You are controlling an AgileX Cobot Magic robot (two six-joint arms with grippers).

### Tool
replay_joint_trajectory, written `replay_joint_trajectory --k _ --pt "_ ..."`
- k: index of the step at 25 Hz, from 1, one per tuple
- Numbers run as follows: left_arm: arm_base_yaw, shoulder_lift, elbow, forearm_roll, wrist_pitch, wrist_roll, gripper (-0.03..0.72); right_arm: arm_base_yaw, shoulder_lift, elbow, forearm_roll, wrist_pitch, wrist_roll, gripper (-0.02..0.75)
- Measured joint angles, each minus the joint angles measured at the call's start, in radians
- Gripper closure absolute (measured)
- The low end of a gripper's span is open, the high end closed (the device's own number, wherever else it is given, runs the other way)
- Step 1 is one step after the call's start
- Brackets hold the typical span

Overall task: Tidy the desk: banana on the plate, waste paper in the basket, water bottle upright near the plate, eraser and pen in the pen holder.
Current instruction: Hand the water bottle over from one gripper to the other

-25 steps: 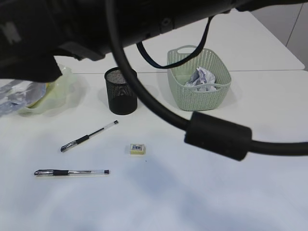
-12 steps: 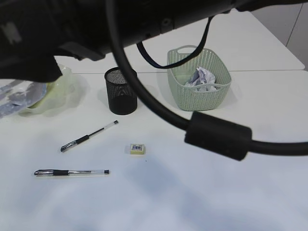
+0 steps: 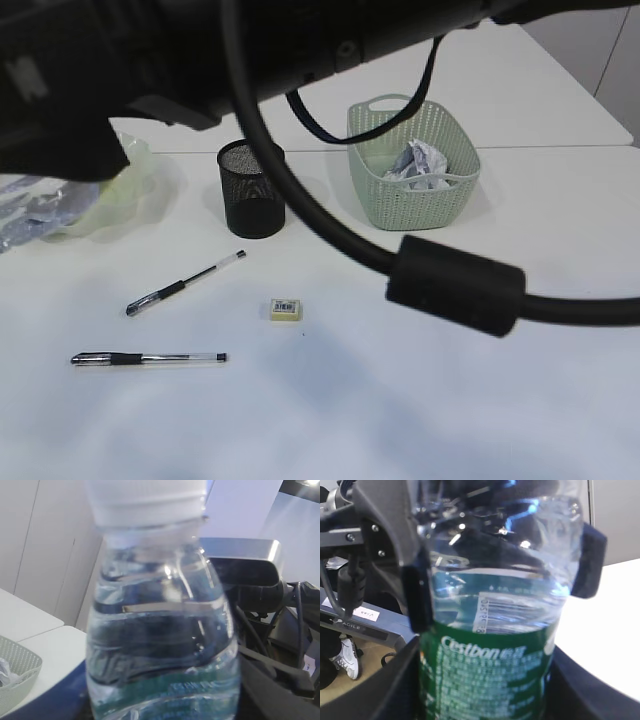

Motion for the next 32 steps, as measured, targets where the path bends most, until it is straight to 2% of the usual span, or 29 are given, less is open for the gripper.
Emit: replay_joint_trajectory --k 7,16,24,32 --pt "-0.002 0.0 0.0 0.012 0.0 0.004 0.318 0.001 0.0 0.0 -0.033 -0.008 0.006 0.225" --pt "-0.002 0.0 0.0 0.018 0.0 0.006 0.321 0.002 0.0 0.0 -0.049 -0.016 0.009 0.221" --pt "-0.002 0.0 0.0 0.043 -0.006 0.025 0.321 0.005 -0.008 -0.002 -0.129 -0.039 0.043 0.218" --pt "0.0 0.0 0.0 0.049 -0.051 0.037 0.321 -0.062 -0.037 -0.002 -0.21 -0.023 0.089 0.219"
